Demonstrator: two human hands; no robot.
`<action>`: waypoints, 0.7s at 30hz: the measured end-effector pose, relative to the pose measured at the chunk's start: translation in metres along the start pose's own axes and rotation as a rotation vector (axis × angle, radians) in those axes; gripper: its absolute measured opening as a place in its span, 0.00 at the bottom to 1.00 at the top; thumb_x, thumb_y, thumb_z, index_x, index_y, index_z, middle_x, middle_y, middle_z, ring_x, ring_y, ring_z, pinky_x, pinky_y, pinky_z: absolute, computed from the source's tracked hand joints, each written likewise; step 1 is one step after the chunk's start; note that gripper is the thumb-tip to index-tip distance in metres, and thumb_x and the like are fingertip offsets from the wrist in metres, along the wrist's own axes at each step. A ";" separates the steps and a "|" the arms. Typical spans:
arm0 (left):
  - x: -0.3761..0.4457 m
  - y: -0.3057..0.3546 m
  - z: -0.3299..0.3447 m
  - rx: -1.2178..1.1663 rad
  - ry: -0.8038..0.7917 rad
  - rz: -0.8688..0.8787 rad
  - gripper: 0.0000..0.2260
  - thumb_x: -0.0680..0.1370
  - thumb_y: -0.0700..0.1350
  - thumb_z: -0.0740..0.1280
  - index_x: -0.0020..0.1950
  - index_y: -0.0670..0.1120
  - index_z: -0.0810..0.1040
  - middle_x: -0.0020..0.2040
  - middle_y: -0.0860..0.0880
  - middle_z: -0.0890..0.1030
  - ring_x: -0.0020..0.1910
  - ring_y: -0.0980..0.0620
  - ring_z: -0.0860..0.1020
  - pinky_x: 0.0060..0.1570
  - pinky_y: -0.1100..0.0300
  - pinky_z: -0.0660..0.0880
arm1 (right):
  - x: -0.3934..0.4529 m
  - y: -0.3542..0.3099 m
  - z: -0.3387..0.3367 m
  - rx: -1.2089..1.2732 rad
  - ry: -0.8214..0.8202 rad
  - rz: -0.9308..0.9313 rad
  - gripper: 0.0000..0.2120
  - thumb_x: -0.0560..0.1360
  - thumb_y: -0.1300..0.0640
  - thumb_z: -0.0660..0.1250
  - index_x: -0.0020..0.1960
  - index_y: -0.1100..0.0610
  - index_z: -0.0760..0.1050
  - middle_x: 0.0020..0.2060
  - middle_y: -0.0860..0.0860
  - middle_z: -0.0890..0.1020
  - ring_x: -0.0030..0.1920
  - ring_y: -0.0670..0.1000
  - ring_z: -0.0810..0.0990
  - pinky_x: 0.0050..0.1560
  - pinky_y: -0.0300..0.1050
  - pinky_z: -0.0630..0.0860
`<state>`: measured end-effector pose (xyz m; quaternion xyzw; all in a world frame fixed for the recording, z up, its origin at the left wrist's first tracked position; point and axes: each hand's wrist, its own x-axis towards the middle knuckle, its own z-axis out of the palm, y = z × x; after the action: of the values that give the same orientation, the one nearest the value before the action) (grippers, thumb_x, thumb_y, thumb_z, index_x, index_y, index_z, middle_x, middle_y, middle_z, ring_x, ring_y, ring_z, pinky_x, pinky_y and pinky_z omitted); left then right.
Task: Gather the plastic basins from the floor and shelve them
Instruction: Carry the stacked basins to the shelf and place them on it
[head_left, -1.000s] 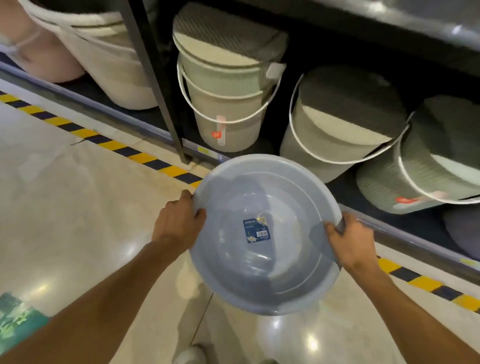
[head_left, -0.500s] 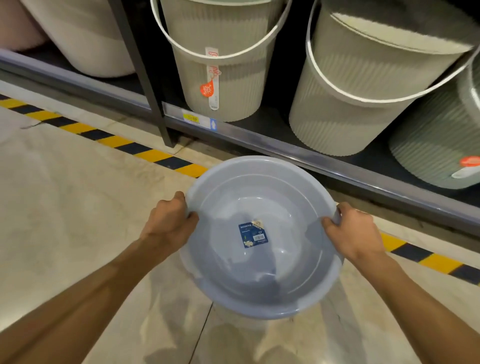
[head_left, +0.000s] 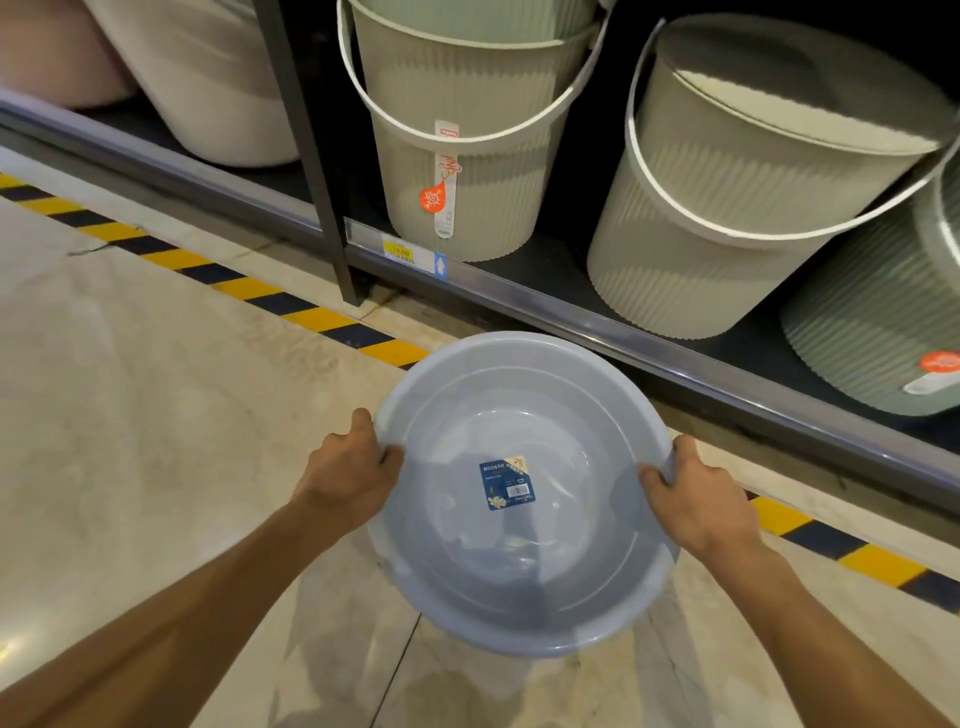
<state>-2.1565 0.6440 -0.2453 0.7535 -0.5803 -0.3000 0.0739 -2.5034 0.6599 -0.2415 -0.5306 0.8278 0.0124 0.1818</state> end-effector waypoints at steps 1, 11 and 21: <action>-0.005 -0.001 0.002 -0.078 -0.027 -0.034 0.15 0.79 0.55 0.64 0.52 0.47 0.63 0.41 0.46 0.73 0.41 0.39 0.77 0.40 0.44 0.81 | -0.001 0.003 0.005 0.106 -0.040 0.018 0.15 0.79 0.41 0.62 0.56 0.49 0.63 0.44 0.52 0.79 0.40 0.57 0.81 0.43 0.55 0.81; -0.015 -0.006 -0.019 -0.163 0.033 -0.058 0.09 0.78 0.47 0.63 0.52 0.44 0.66 0.43 0.42 0.74 0.40 0.37 0.78 0.34 0.44 0.81 | -0.008 -0.015 -0.005 0.345 -0.018 0.026 0.14 0.74 0.49 0.70 0.56 0.48 0.69 0.42 0.47 0.79 0.40 0.53 0.81 0.39 0.54 0.83; -0.146 0.018 -0.308 -0.284 0.182 -0.249 0.08 0.78 0.46 0.65 0.50 0.46 0.67 0.40 0.43 0.73 0.27 0.43 0.78 0.13 0.61 0.70 | -0.113 -0.186 -0.256 0.381 -0.116 -0.251 0.13 0.75 0.53 0.69 0.56 0.52 0.71 0.46 0.53 0.79 0.42 0.55 0.77 0.38 0.47 0.71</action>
<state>-2.0268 0.6999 0.0660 0.8255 -0.4255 -0.3161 0.1938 -2.3714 0.6226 0.0647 -0.5838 0.7311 -0.1362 0.3258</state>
